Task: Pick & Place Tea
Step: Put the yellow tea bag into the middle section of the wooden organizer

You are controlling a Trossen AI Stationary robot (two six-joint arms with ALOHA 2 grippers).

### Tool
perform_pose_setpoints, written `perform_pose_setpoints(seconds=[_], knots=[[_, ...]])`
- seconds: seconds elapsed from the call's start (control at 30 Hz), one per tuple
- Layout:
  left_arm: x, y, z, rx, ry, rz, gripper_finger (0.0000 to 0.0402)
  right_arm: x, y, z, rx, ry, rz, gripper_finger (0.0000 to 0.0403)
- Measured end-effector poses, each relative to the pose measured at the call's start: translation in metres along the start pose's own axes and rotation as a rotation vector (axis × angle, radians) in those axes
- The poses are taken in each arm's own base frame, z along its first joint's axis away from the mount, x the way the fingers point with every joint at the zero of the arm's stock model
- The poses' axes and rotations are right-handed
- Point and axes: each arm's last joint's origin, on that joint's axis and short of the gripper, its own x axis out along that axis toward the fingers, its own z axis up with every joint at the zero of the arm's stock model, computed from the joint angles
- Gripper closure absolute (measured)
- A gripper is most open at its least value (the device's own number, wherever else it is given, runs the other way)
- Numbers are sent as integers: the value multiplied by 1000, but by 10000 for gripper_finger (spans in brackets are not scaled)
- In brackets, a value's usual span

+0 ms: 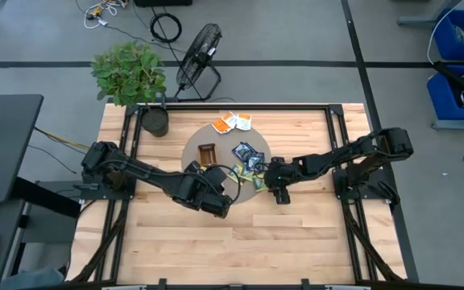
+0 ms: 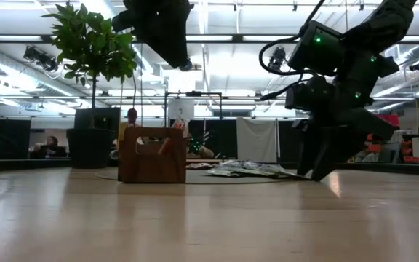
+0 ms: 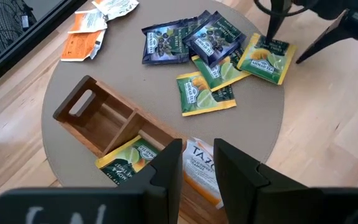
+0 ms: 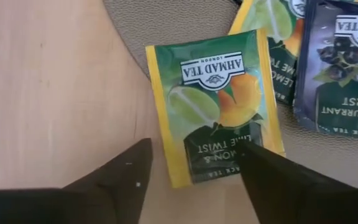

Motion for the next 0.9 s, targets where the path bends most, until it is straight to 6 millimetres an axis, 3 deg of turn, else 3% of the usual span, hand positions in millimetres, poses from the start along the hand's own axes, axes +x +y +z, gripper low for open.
perform_pose_setpoints(seconds=[0.5,0.7,0.9], knots=[[0,-1,0,-4,-3,-4,305,1,0,-1,3,5,39,383],[0,-1,0,-4,-3,-4,305,1,1,-1,0,8,37,399],[0,-1,0,-5,-2,-5,305,-12,7,1,-12,21,52,401]])
